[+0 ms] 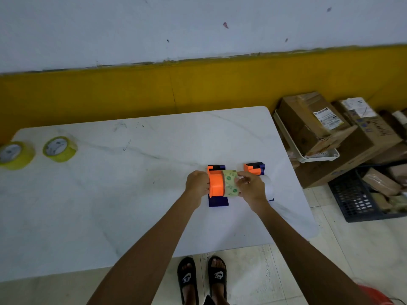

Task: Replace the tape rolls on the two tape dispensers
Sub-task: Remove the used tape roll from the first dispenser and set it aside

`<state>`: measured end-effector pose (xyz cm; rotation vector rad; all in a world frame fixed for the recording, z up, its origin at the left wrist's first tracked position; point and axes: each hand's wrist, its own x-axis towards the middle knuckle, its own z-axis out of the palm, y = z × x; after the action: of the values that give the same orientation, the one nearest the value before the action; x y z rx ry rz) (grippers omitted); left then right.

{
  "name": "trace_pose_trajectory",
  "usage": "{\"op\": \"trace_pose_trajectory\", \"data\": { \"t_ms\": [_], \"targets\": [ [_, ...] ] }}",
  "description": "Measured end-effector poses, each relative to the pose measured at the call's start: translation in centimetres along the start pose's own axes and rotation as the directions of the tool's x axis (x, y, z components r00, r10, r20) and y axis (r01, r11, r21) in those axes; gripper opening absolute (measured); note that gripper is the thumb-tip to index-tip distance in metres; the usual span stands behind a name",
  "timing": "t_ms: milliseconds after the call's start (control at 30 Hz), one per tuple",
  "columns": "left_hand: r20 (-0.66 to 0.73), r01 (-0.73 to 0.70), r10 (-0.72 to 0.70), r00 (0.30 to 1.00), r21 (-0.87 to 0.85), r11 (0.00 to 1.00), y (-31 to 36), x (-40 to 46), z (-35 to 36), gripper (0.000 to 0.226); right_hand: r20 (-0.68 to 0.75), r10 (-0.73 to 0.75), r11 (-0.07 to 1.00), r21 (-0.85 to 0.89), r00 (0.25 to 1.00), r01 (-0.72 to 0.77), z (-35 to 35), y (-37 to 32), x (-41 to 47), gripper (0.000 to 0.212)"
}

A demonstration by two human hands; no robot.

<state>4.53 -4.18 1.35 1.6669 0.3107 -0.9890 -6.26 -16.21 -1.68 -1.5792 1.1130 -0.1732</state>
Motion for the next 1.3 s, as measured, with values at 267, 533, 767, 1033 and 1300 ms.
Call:
{"op": "trace_pose_trajectory", "data": {
  "t_ms": [267, 533, 767, 1033, 1300],
  "targets": [
    [-0.059, -0.020, 0.036, 0.998, 0.248, 0.968, -1.7, 1.2, -0.5, 0.020, -0.076, -0.041, 0.998, -0.048, 0.996, 0.038, -3.3, -0.5, 0.6, 0.015],
    [-0.193, -0.123, 0.177, 0.965, 0.260, 0.958, 0.7, -2.4, -8.5, 0.031, 0.103, -0.205, 0.979, 0.040, 0.973, 0.202, 3.8, -7.4, 0.8, 0.011],
    [-0.326, -0.297, 0.325, 0.888, 0.133, 0.945, 3.6, -5.9, -20.3, 0.018, 0.358, -0.358, 0.930, 0.058, 0.862, 0.362, 17.8, -14.4, -5.2, 0.014],
    [-0.431, -0.395, 0.393, 0.812, 0.089, 0.914, 3.4, -9.9, -36.8, 0.016, 0.468, -0.463, 0.871, 0.082, 0.753, 0.484, 34.1, -18.8, -15.3, 0.022],
    [-0.501, -0.389, 0.439, 0.746, 0.208, 0.898, 1.1, -9.8, -48.2, 0.006, 0.511, -0.473, 0.850, 0.049, 0.718, 0.525, 44.6, -19.4, -20.9, 0.029]
  ]
}}
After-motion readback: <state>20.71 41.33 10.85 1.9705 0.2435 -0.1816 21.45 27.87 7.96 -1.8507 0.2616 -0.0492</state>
